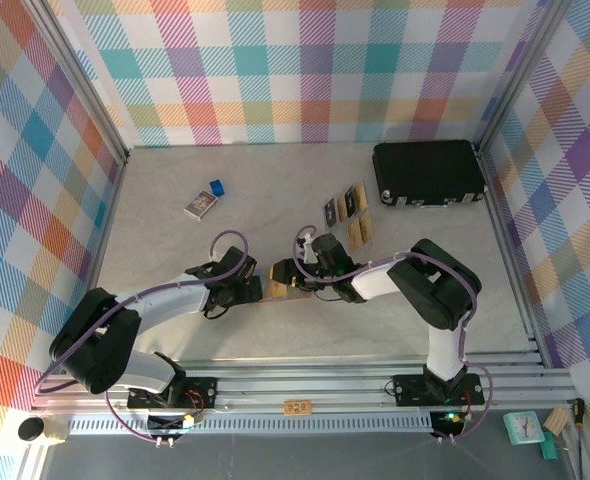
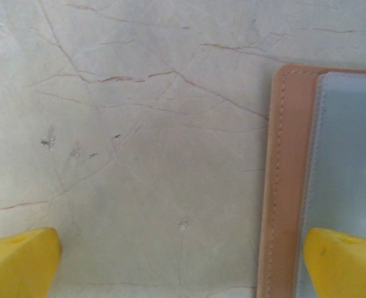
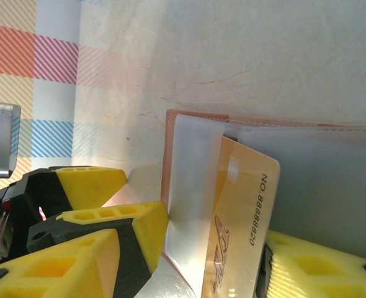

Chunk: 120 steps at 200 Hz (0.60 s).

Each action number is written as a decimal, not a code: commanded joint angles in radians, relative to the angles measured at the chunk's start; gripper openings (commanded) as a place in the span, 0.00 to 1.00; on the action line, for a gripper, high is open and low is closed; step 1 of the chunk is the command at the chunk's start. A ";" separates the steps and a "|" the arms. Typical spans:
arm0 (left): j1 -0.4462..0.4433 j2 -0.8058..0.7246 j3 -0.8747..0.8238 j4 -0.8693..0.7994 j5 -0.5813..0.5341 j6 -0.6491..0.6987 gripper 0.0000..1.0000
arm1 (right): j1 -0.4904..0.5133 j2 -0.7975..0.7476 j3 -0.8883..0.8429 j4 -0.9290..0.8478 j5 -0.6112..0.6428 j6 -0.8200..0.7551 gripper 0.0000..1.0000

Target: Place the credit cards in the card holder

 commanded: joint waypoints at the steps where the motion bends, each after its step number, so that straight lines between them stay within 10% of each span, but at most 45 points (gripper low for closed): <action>1: 0.036 -0.042 0.037 -0.073 -0.019 0.000 1.00 | 0.000 -0.036 0.043 -0.259 0.055 -0.093 0.64; 82: 0.111 -0.012 0.077 -0.108 0.008 -0.014 1.00 | 0.000 -0.129 0.210 -0.637 0.208 -0.263 0.65; 120: 0.111 0.029 0.083 -0.106 0.015 -0.013 1.00 | 0.000 -0.093 0.300 -0.839 0.329 -0.339 0.44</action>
